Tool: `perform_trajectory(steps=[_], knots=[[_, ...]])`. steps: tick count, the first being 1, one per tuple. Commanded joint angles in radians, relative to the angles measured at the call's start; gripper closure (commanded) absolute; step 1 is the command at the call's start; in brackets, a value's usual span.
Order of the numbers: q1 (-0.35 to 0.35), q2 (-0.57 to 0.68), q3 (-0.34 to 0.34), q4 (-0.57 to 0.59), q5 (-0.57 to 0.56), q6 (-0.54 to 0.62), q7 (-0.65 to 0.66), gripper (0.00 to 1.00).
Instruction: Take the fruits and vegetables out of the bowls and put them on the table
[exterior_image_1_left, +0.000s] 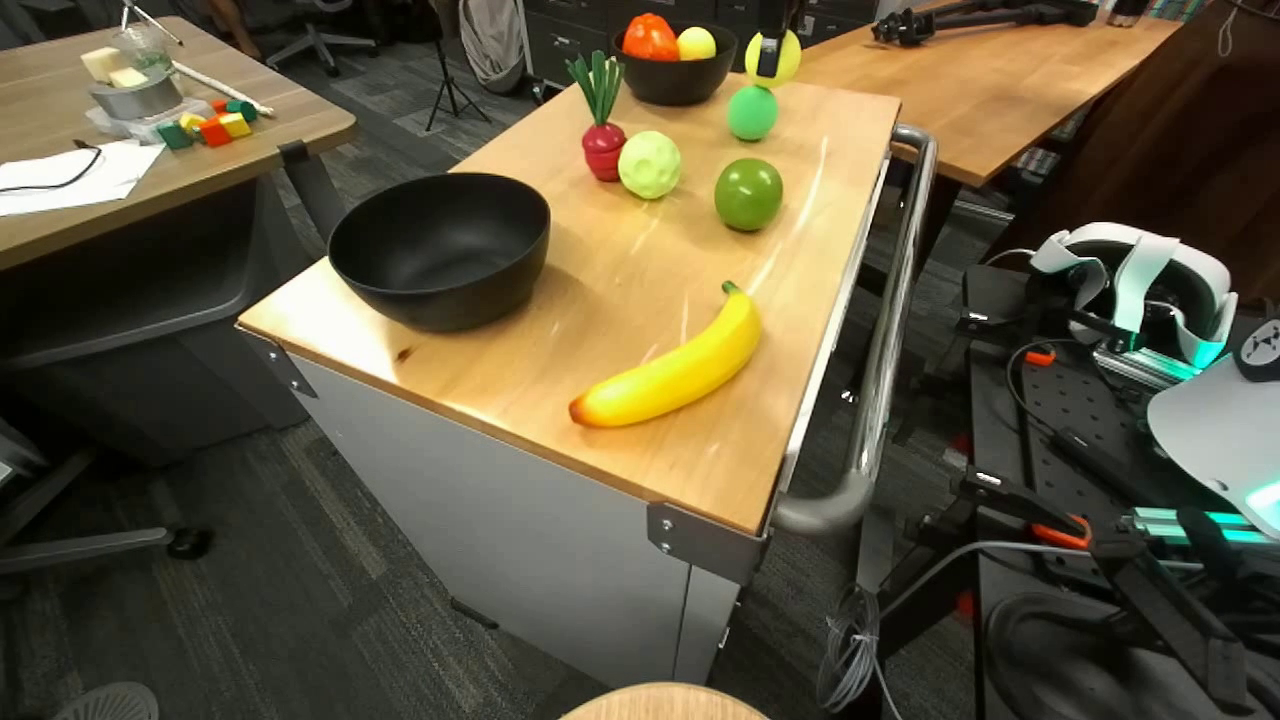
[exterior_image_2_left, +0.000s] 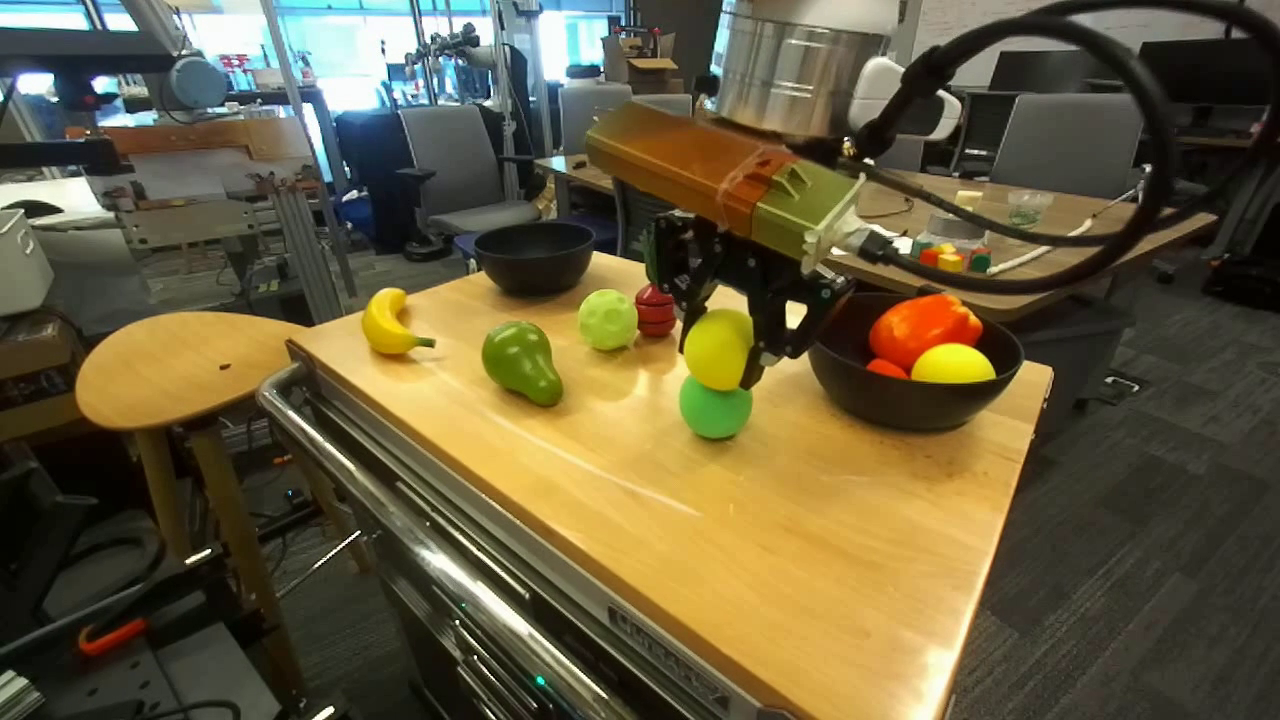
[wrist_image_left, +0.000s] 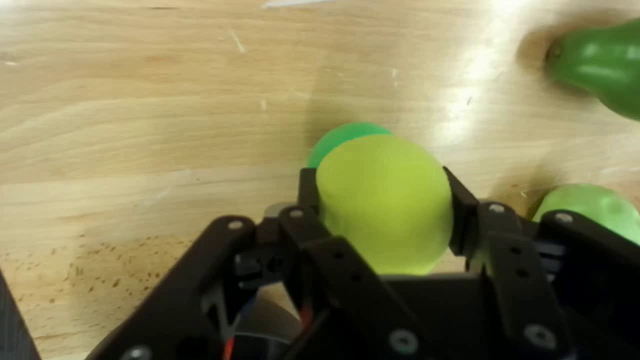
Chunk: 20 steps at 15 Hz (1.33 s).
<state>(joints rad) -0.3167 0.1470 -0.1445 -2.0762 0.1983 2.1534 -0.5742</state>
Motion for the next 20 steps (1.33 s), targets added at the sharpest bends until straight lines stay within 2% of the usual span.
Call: perform_trajectory(steps=[1, 3, 6, 12, 16, 20], knots=[[0.014, -0.09, -0.019, -0.122, -0.037, 0.136, -0.125, 0.69], [0.012, -0.103, -0.026, -0.153, -0.023, 0.196, -0.183, 0.69], [0.005, -0.098, -0.043, -0.156, 0.022, 0.237, -0.202, 0.69], [-0.007, -0.1, -0.081, -0.126, 0.124, 0.247, -0.176, 0.69], [-0.01, -0.092, -0.109, -0.111, 0.112, 0.257, -0.139, 0.69], [-0.008, -0.027, -0.122, -0.078, 0.11, 0.304, -0.06, 0.69]])
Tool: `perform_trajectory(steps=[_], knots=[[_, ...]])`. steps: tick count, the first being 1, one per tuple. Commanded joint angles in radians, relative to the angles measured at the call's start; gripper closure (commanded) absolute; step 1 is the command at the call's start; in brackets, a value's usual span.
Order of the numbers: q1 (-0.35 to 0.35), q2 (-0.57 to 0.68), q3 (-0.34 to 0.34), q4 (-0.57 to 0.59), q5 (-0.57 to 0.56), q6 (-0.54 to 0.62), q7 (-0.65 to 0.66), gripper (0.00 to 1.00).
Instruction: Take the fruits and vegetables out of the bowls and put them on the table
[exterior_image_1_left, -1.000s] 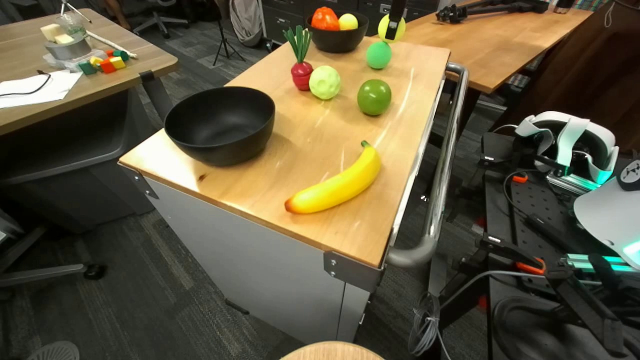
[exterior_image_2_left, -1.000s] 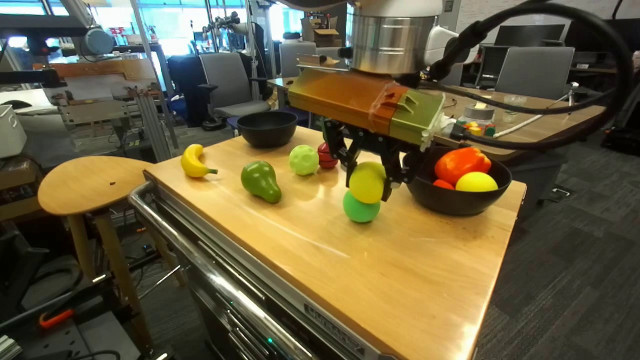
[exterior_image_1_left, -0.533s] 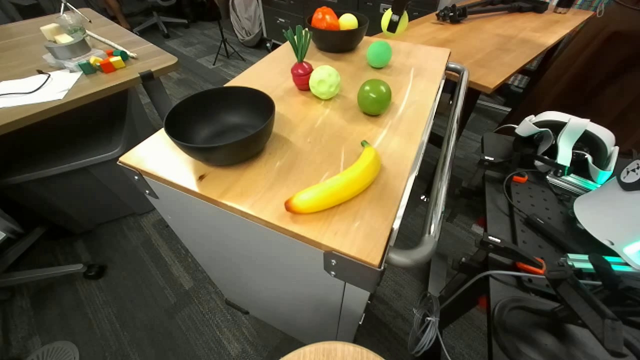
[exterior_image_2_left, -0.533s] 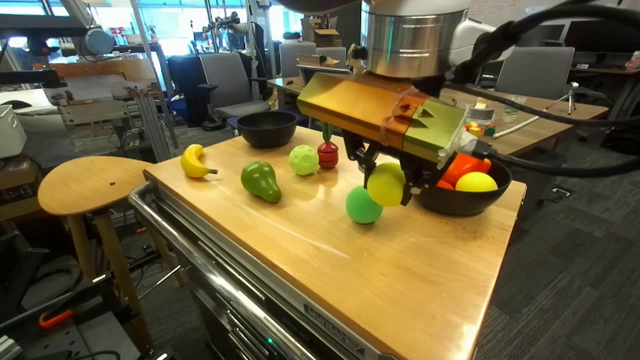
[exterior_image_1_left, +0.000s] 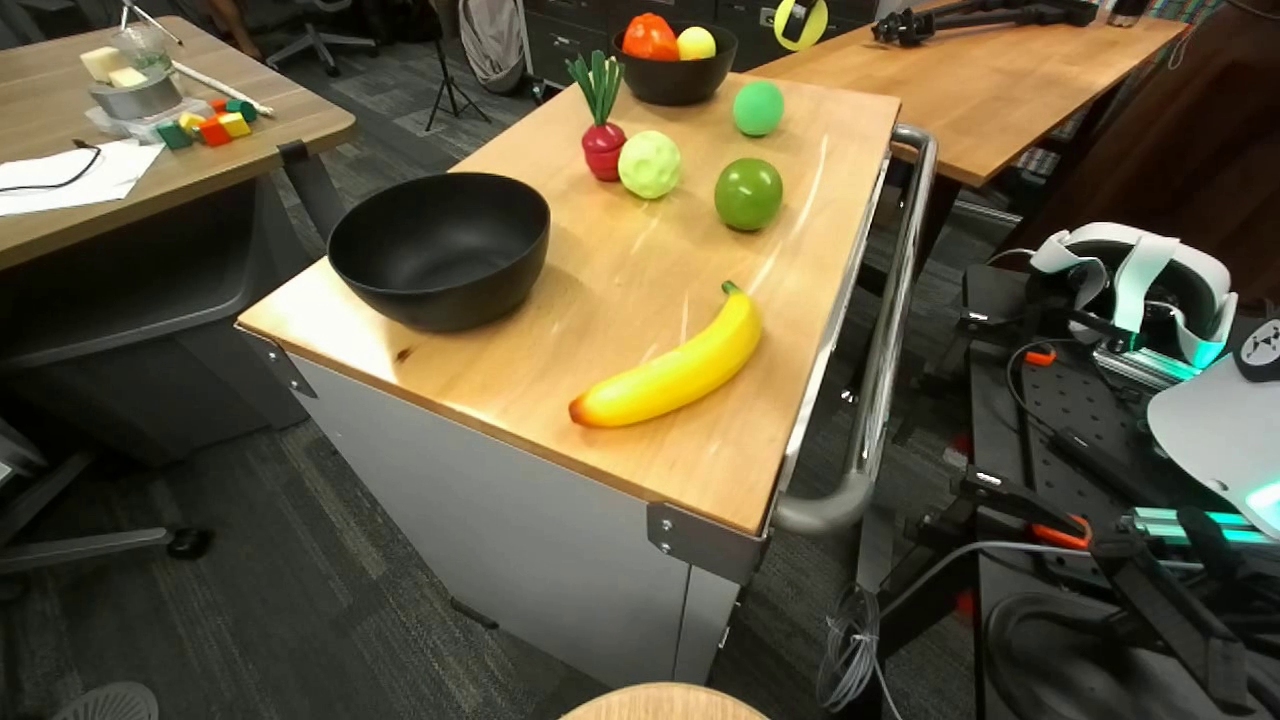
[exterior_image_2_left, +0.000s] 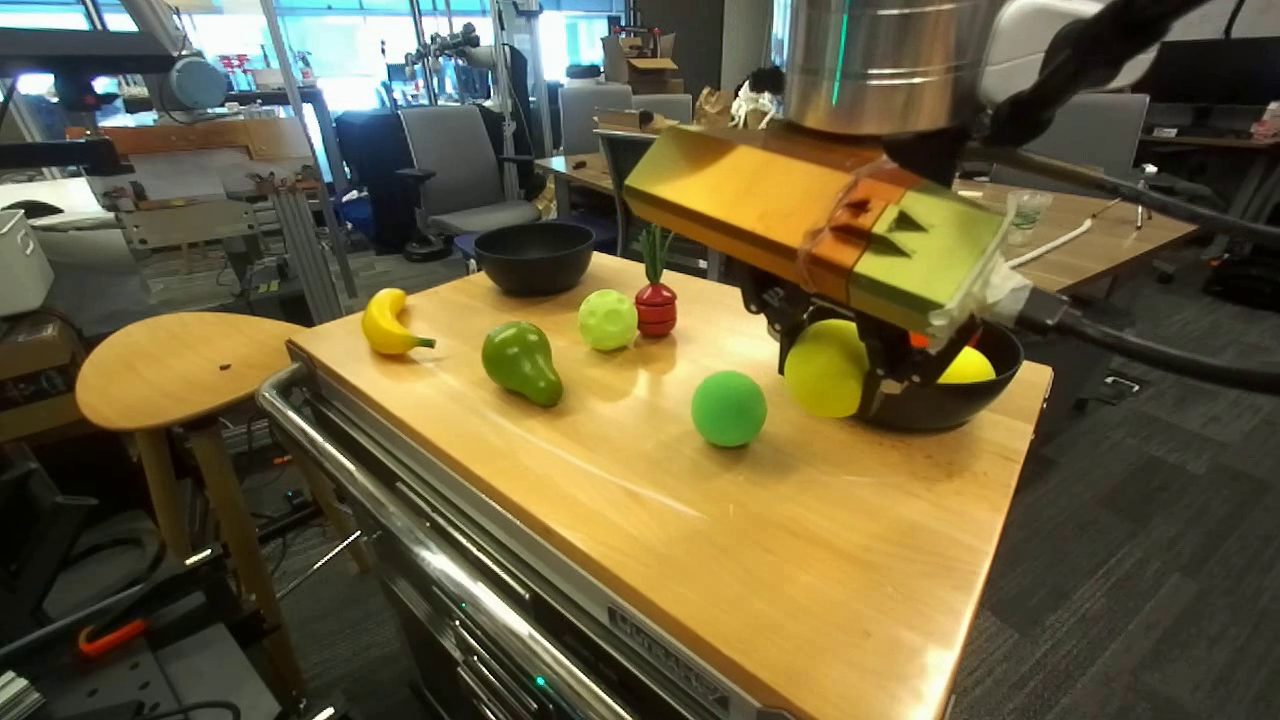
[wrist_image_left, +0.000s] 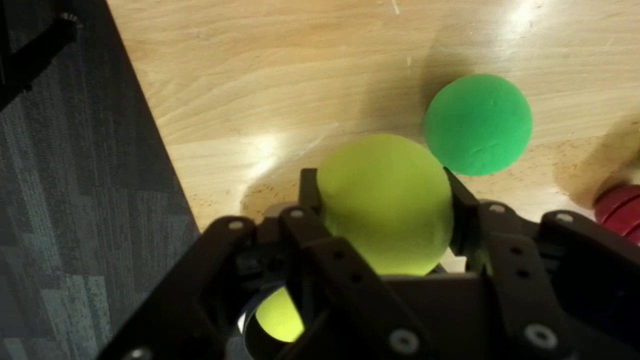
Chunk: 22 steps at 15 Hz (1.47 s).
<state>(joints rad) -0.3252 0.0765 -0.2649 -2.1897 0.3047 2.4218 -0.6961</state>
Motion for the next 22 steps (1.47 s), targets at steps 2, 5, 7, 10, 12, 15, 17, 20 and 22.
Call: perform_trajectory(steps=[2, 5, 7, 10, 12, 15, 17, 20, 22], knots=[[0.002, 0.086, 0.002, 0.062, -0.007, 0.03, 0.139, 0.69], [-0.003, 0.152, 0.013, 0.102, -0.024, 0.027, 0.24, 0.69], [-0.005, 0.191, 0.019, 0.126, -0.037, 0.027, 0.294, 0.69], [-0.005, 0.211, 0.02, 0.145, -0.079, 0.013, 0.354, 0.19], [0.001, 0.2, 0.012, 0.148, -0.142, -0.01, 0.385, 0.12], [0.001, 0.13, 0.022, 0.131, -0.219, -0.03, 0.34, 0.0], [-0.005, 0.074, 0.043, 0.131, -0.21, -0.049, 0.278, 0.0], [-0.002, 0.068, 0.071, 0.216, -0.168, -0.074, 0.14, 0.0], [-0.001, 0.105, 0.089, 0.287, -0.111, -0.06, 0.059, 0.0]])
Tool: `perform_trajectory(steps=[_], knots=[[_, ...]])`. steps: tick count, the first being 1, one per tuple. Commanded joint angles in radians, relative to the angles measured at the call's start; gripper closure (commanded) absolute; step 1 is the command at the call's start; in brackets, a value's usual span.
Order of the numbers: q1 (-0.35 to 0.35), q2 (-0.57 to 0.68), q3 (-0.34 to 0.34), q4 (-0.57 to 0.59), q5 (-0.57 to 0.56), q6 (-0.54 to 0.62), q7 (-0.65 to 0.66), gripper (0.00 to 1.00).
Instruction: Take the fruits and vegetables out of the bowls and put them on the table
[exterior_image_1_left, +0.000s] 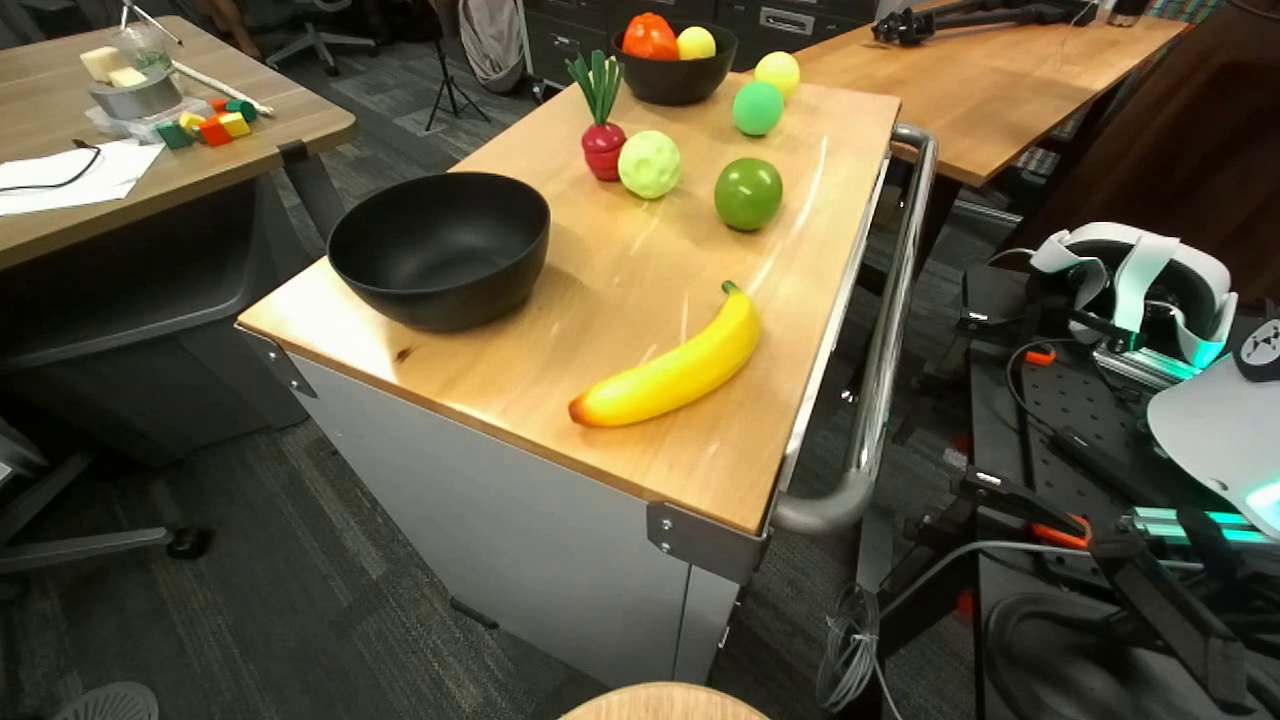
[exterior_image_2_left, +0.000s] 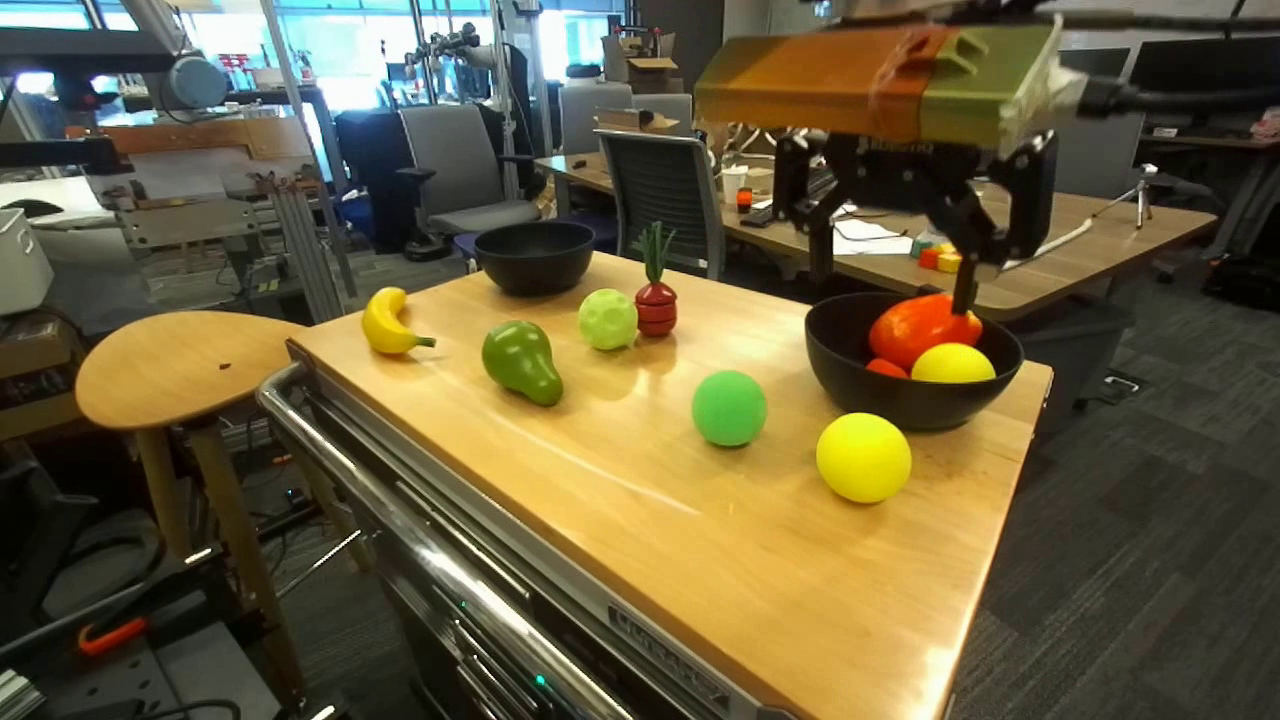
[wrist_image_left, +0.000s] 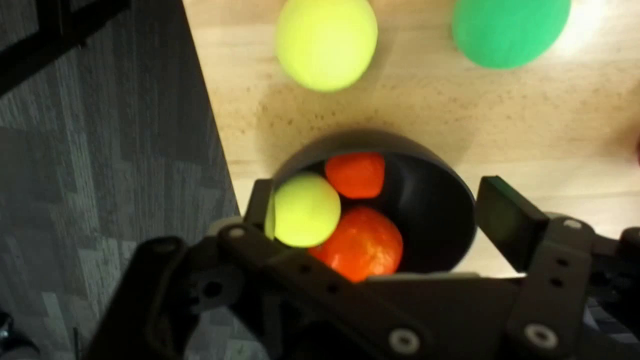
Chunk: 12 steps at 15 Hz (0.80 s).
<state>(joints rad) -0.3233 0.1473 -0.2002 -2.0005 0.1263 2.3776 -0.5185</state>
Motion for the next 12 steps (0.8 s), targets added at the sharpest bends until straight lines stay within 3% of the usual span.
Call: perform_trajectory(steps=[1, 3, 4, 12], knots=[[-0.002, 0.056, 0.03, 0.132, 0.081, -0.015, -0.14, 0.0], [-0.007, 0.11, 0.04, 0.198, 0.109, -0.021, -0.159, 0.0], [0.001, 0.043, 0.031, 0.108, 0.071, -0.003, -0.114, 0.0], [-0.011, 0.127, 0.027, 0.168, 0.068, 0.008, -0.092, 0.0]])
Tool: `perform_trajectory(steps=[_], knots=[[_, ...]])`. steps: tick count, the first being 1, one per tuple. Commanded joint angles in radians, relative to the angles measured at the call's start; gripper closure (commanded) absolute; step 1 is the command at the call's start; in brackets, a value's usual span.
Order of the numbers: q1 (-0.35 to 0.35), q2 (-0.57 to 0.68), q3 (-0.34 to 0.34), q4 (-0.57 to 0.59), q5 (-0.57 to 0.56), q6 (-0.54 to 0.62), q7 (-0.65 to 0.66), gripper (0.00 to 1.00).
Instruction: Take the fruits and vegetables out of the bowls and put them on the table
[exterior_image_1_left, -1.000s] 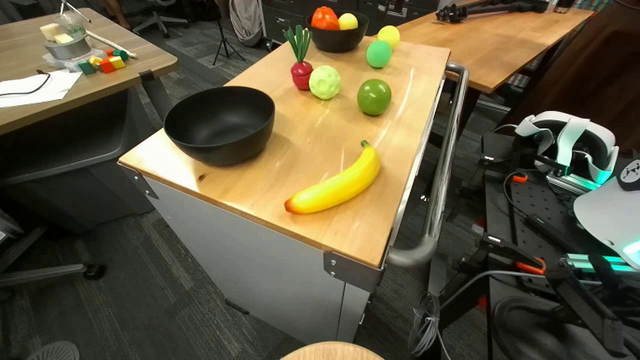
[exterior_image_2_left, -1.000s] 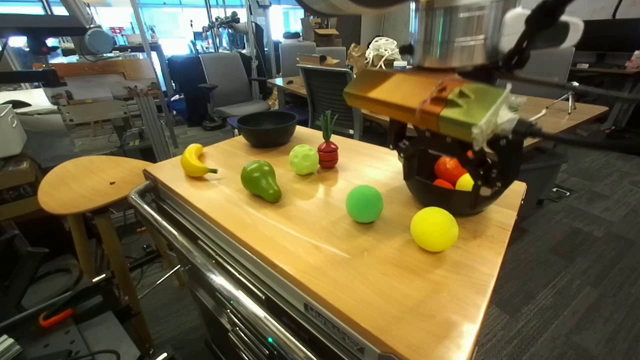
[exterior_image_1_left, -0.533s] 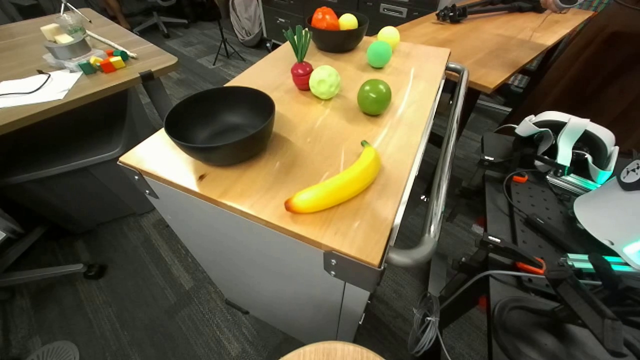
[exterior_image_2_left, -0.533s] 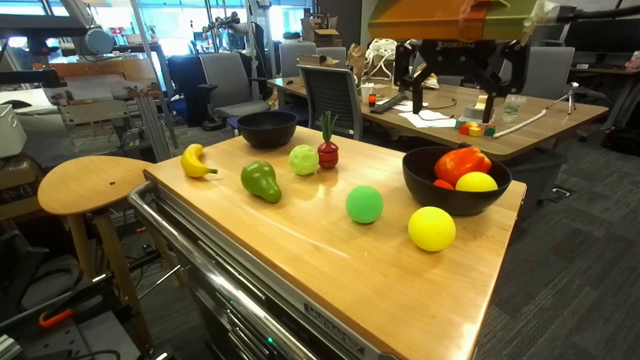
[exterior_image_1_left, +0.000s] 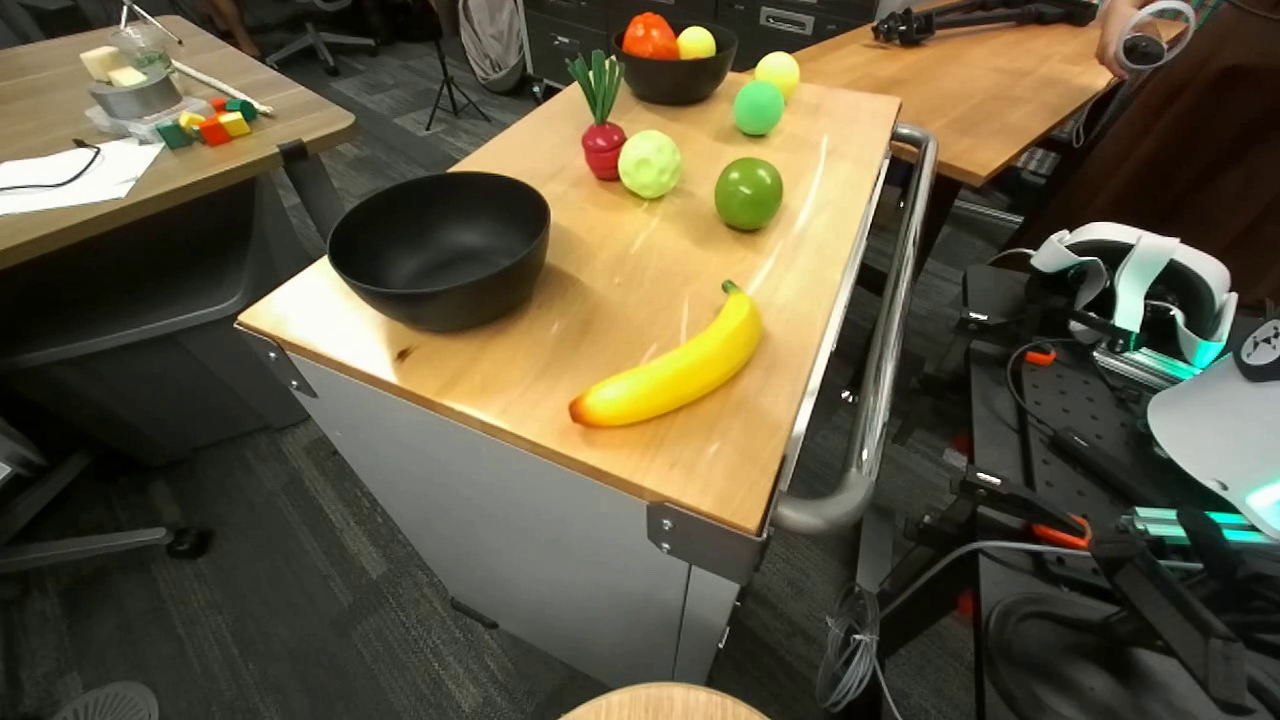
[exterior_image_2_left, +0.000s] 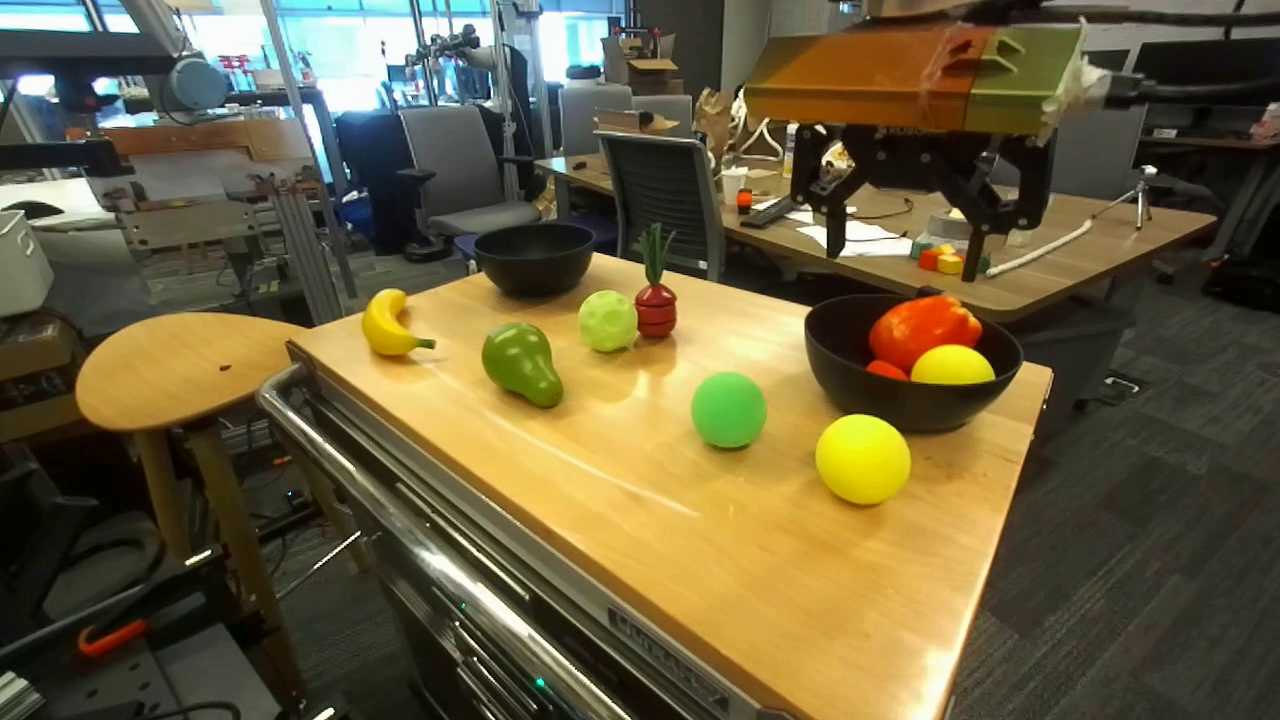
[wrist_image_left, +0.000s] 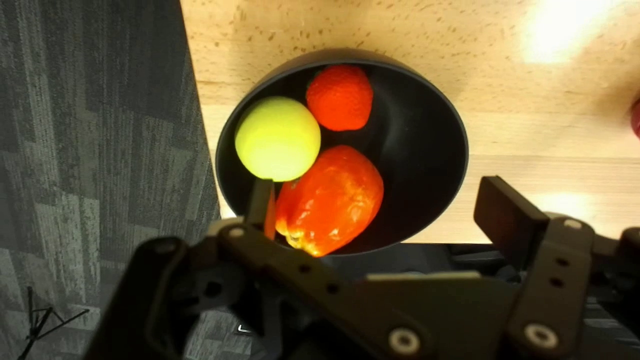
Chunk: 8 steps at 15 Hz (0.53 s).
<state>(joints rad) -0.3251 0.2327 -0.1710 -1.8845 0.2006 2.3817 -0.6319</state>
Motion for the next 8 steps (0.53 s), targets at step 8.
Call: perform_trajectory(steps=[8], knots=[[-0.052, 0.189, 0.021, 0.116, -0.001, 0.112, -0.017, 0.0]])
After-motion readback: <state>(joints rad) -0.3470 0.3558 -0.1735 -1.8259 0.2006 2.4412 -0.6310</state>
